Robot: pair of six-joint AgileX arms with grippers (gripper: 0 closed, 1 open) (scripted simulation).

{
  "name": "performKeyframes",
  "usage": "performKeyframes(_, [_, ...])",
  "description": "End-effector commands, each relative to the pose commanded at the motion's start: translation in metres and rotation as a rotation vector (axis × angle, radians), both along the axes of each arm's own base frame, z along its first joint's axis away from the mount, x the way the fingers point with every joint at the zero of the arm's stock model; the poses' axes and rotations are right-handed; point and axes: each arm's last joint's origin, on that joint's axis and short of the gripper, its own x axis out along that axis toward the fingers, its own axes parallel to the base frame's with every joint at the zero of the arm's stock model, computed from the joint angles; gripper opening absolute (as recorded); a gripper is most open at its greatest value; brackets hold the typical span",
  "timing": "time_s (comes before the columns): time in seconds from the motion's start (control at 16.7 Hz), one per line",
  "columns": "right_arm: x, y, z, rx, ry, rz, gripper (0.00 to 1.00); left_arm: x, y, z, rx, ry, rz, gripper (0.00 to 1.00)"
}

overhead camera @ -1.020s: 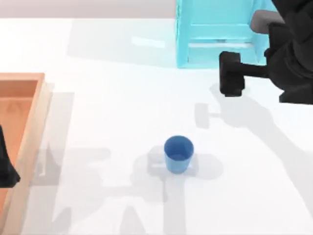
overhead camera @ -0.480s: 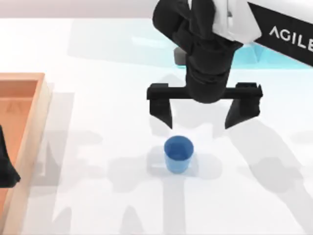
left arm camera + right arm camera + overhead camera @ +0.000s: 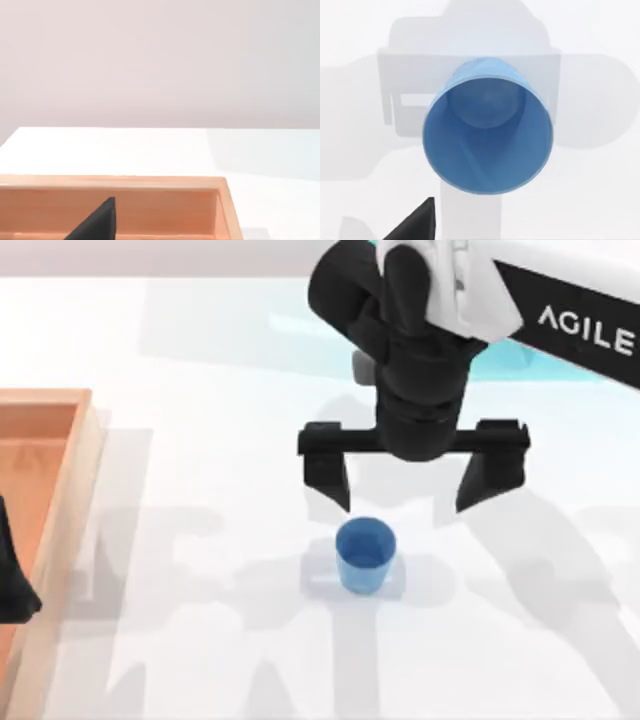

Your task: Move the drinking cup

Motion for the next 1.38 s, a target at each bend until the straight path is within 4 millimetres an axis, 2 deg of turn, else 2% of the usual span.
performKeyframes(0.42, [0.0, 0.001, -0.079, 0.007, -0.008, 0.0, 1.0, 0.0, 0.0, 0.0, 0.0, 0.0, 0.0, 1.0])
performKeyframes(0.54, [-0.002, 0.0, -0.087, 0.003, -0.004, 0.0, 1.0, 0.0, 0.0, 0.0, 0.0, 0.0, 0.0, 1.0])
performKeyframes(0.72, [-0.002, 0.0, -0.087, 0.003, -0.004, 0.0, 1.0, 0.0, 0.0, 0.0, 0.0, 0.0, 0.0, 1.0])
performKeyframes(1.38, [-0.002, 0.0, -0.087, 0.003, -0.004, 0.0, 0.17, 0.0, 0.0, 0.0, 0.0, 0.0, 0.0, 1.0])
